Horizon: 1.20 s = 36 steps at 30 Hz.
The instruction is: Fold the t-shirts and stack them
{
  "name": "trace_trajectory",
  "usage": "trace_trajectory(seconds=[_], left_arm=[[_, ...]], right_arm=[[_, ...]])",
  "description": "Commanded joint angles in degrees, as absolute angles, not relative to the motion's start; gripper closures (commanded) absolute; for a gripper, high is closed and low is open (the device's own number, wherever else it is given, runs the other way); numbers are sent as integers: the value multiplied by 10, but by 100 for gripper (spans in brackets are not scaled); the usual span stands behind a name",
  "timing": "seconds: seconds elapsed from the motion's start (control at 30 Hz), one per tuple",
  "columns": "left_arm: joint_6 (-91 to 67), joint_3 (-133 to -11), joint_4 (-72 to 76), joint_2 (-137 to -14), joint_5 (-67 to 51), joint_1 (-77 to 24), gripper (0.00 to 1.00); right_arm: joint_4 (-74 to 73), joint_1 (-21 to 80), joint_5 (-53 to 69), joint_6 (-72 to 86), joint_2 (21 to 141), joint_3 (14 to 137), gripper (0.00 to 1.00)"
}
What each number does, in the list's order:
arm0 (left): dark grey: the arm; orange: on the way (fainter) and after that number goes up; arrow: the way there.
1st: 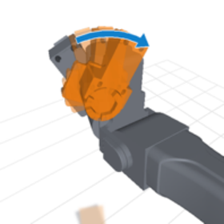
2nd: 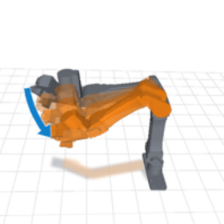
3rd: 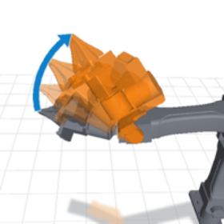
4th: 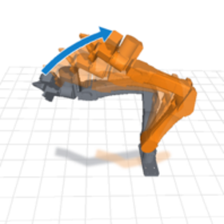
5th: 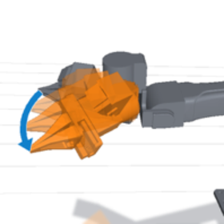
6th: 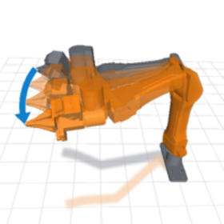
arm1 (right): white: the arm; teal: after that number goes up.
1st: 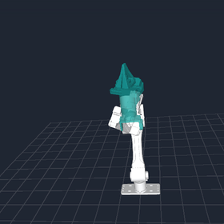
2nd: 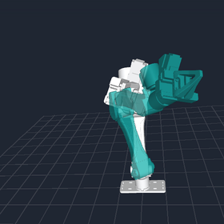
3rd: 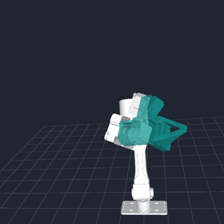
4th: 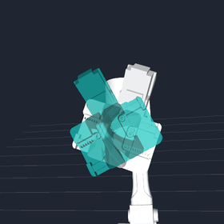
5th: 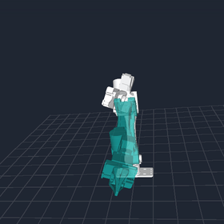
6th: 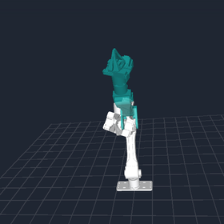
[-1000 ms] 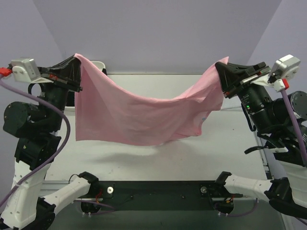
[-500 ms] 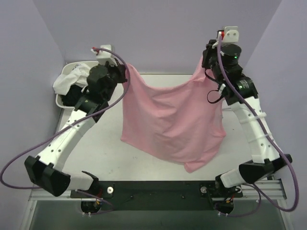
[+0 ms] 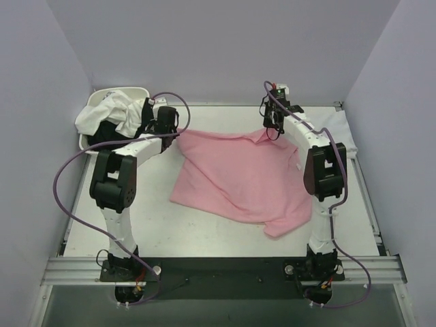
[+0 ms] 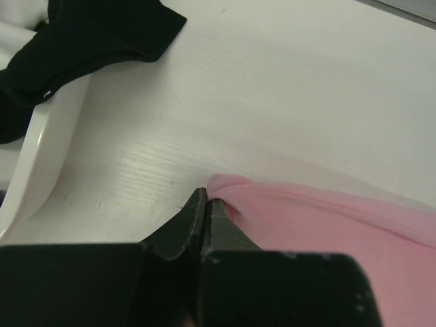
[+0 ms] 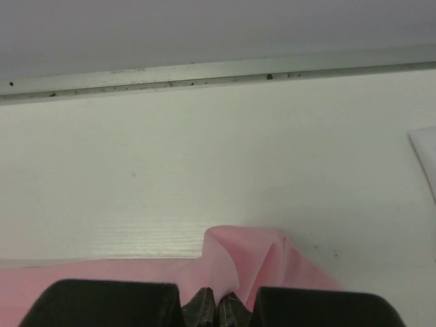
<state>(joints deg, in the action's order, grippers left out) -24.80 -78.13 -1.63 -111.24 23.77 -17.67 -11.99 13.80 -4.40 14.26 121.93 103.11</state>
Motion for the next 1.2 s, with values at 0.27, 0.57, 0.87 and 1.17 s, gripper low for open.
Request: trace_trajectory(seconds=[0.27,0.57,0.87,1.17], left_arm=[[-222,-881,-9,-934,227,-171,100],[-106,-987,-70,-743,231,-270,100],[-90,-890,-126,-519,228,-410,100],[-112,-908,-145,-500,178,-410,100]], right_arm=[[-69,170,-60,109,978,1056,100],[-58,274,-76,28,716,1015,100],[-176,376,-17,23,510,988,100],[-200,374,-10,35,506,1051,100]])
